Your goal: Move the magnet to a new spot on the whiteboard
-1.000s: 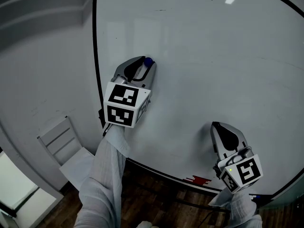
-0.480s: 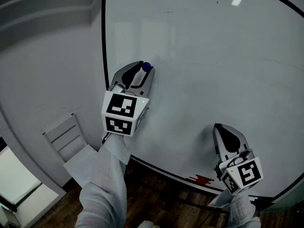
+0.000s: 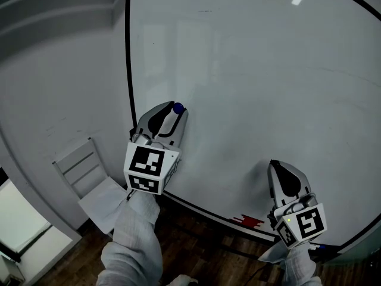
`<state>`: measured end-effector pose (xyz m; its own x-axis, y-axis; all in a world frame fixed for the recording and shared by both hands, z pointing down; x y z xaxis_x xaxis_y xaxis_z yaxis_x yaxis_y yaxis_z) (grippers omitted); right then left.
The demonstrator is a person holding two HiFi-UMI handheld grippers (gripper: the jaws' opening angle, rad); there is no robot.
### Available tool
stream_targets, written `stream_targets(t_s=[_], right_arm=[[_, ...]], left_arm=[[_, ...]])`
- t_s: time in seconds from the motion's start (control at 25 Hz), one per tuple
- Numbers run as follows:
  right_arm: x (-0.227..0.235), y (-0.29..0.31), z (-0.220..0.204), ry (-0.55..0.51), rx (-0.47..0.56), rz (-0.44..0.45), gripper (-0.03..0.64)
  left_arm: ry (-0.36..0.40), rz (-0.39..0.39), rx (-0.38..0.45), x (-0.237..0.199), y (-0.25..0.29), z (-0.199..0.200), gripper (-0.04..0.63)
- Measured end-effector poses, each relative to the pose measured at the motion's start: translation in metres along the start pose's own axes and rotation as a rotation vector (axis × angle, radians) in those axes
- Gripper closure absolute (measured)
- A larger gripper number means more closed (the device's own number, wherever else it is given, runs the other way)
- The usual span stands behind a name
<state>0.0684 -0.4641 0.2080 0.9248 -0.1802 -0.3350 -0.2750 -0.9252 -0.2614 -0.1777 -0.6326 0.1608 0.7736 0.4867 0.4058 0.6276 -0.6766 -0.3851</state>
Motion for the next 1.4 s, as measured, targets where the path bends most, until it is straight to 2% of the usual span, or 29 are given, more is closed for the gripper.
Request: stream_targets(t_s=[0.16,0.48,1.0,1.4], right_arm=[[0.001,-0.012,-0.006,0.023,-0.013,-0.015,0.588],[0.001,-0.062,-0.019,0.017,-0.044,-0.067,0.588],[0.027,-0.115,-0.041,0.073,-0.118,-0.135,0.588],[0.048,-0.128,-0.071,0.105,-0.183,-0.148,0.588]], left_arm=[[-0.028,-0.014,-0.024,0.018,-0.013,-0.013,0.469],[-0.079,-0.104,-0.031,0.085,-0.039,-0.021,0.469],[-0.154,-0.209,-0.073,0.178,-0.031,-0.036,0.469],[-0.156,-0.184,-0.173,0.213,-0.014,-0.080,0.469]])
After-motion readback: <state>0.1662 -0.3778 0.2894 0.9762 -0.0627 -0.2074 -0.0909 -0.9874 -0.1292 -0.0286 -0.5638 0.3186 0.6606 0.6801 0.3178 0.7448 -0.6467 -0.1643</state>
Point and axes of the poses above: the fingertips, and each gripper's own axes: y forward along the fingers, x to its right, z out of its top, the point moved 7 cm from there along -y, backward along the fingers, and after that the axes turned 4 degrees about y, right-handed, at the moved point
